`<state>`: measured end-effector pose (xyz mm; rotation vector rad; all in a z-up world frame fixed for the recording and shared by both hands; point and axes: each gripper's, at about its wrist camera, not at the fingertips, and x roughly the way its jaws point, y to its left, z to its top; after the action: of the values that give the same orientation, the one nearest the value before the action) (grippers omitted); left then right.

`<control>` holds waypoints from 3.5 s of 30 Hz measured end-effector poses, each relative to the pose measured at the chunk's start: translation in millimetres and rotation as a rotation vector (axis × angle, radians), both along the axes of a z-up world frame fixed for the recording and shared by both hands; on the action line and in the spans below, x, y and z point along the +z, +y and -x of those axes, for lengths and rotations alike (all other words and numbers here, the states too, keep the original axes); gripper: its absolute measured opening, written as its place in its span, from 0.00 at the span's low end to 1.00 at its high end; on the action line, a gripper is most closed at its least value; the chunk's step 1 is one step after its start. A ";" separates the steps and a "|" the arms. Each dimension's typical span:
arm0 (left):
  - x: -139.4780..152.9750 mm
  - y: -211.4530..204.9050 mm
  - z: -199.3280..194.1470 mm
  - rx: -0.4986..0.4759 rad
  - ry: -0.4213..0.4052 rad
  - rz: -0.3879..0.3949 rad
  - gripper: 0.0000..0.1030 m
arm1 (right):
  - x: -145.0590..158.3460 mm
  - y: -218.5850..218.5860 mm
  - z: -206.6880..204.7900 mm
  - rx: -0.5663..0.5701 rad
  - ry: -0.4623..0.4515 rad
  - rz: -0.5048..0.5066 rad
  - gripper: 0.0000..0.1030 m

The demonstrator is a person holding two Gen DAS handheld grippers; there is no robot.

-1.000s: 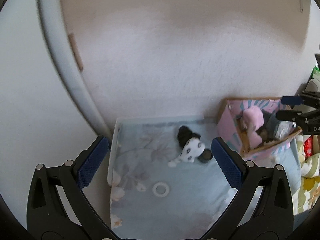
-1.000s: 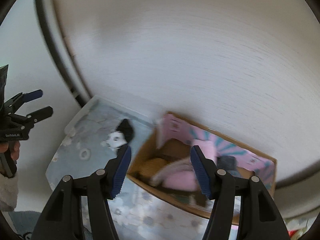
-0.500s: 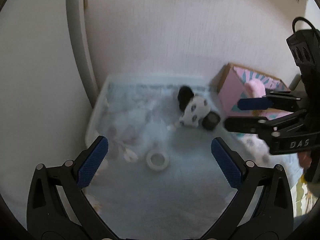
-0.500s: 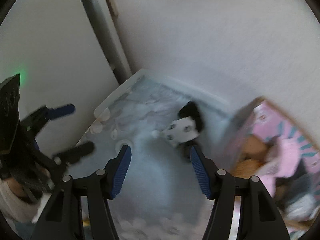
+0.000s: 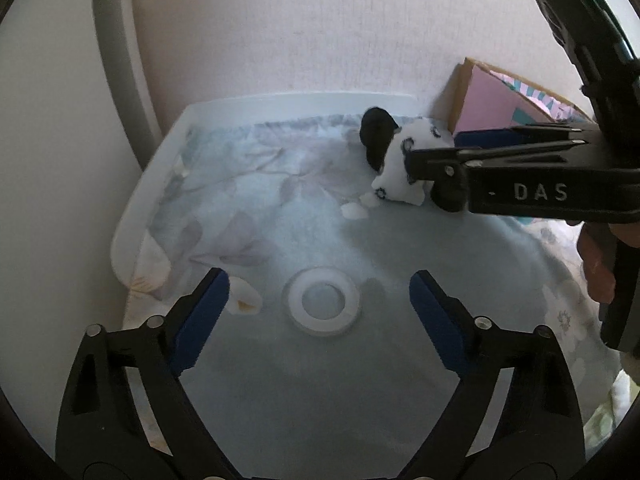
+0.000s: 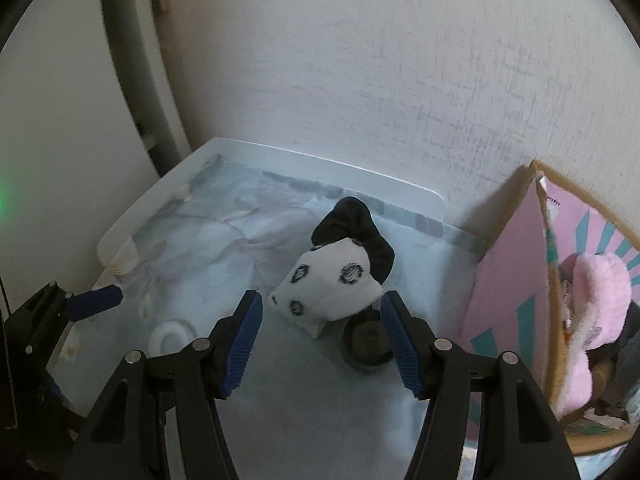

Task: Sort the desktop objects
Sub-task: 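Grasp the white ring with the left tool while the right tool grasps the panda plush, then carry the white ring and panda plush into the box and release both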

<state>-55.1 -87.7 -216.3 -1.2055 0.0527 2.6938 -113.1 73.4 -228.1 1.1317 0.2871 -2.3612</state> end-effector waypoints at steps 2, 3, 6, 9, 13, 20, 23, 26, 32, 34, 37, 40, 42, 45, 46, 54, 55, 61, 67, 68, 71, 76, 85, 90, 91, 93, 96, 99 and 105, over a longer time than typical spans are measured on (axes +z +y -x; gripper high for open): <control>-2.4 -0.3 0.5 -0.009 -0.011 -0.014 0.83 | -3.0 -2.4 0.9 -0.004 -0.001 0.000 0.56; -3.4 -0.2 -0.1 -0.017 -0.015 -0.020 0.82 | -3.4 -3.3 1.2 -0.004 0.001 0.004 0.56; -5.4 0.5 -0.9 -0.028 -0.019 -0.022 0.78 | -3.3 -5.7 -0.9 0.004 0.014 -0.004 0.56; -5.9 1.4 -1.7 -0.040 -0.021 -0.025 0.73 | -4.5 -8.7 -0.8 0.010 0.025 -0.011 0.56; -6.3 0.5 1.2 -0.053 -0.028 -0.041 0.67 | -5.6 -8.2 2.8 0.006 0.022 -0.014 0.56; -10.7 0.5 7.8 -0.068 -0.062 -0.048 0.55 | -8.1 -8.8 10.5 -0.009 0.004 -0.015 0.52; -11.0 -1.1 8.7 -0.063 -0.062 -0.046 0.47 | -10.7 -8.8 13.0 -0.001 -0.017 0.003 0.42; -11.0 -6.1 10.4 -0.056 -0.060 -0.056 0.39 | -10.9 -9.0 12.8 0.003 -0.016 0.009 0.37; -10.9 -9.5 12.0 -0.056 -0.061 -0.067 0.39 | -5.8 -8.9 6.6 0.010 0.003 0.026 0.36; -10.2 -9.9 12.1 -0.056 -0.061 -0.068 0.39 | -2.9 -8.7 5.6 0.011 0.009 0.033 0.36; -8.1 -12.2 11.0 -0.049 -0.061 -0.072 0.39 | 2.2 -7.7 4.4 0.013 0.015 0.041 0.36; -4.1 -16.9 9.5 -0.034 -0.061 -0.079 0.39 | 5.8 -7.8 2.6 0.021 0.018 0.044 0.36; 1.0 -20.5 8.7 -0.022 -0.060 -0.084 0.39 | 8.2 -8.2 1.6 0.025 0.019 0.045 0.36; 13.8 -23.9 9.8 -0.005 -0.059 -0.079 0.39 | 14.6 -7.7 0.4 0.028 0.011 0.050 0.36; 18.3 -24.7 10.9 -0.004 -0.061 -0.080 0.39 | 18.8 -6.8 0.6 0.027 -0.001 0.055 0.36; 82.1 -13.9 28.3 -0.007 -0.021 -0.071 0.39 | 87.5 24.1 -1.2 0.012 -0.003 0.131 0.36; 90.4 -10.1 31.6 -0.016 -0.013 -0.068 0.39 | 96.8 29.8 -1.3 0.010 0.006 0.134 0.36; 145.7 30.7 56.6 -0.118 0.042 -0.076 0.39 | 153.5 90.8 0.8 -0.043 0.031 0.173 0.36; 181.6 97.8 77.6 -0.250 0.077 -0.061 0.39 | 179.7 163.4 1.8 -0.114 0.056 0.139 0.36; 184.0 106.3 78.9 -0.266 0.079 -0.059 0.39 | 180.2 171.2 2.0 -0.124 0.057 0.136 0.36; 189.9 141.3 86.4 -0.326 0.074 -0.059 0.39 | 177.7 202.5 4.9 -0.165 0.040 0.141 0.36; 186.8 188.6 91.2 -0.399 0.047 -0.073 0.39 | 166.8 240.4 6.8 -0.203 0.013 0.163 0.36; 162.3 227.6 94.2 -0.420 0.003 -0.035 0.39 | 145.7 265.9 6.8 -0.199 -0.032 0.172 0.36; 155.7 236.5 96.0 -0.404 -0.003 -0.014 0.39 | 145.4 267.5 4.0 -0.175 -0.041 0.181 0.36; 155.6 237.2 95.7 -0.405 0.000 -0.007 0.39 | 146.2 268.2 5.0 -0.175 -0.045 0.182 0.36; 155.7 236.9 95.3 -0.404 0.008 0.010 0.39 | 145.2 268.6 7.2 -0.175 -0.055 0.186 0.37; 155.3 239.7 98.6 -0.399 0.010 0.018 0.39 | 142.4 264.5 10.0 -0.172 -0.062 0.192 0.39; 160.8 236.8 101.5 -0.364 0.049 0.054 0.75 | 136.7 264.3 17.4 -0.187 -0.075 0.161 0.47; 190.7 213.1 100.0 -0.299 0.136 0.018 1.00 | 149.3 275.6 10.9 -0.233 -0.036 0.167 0.56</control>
<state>-155.1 125.4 -25.5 -0.9324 0.2555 2.5102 -124.0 349.0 -78.8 1.1804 -0.0582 -2.5069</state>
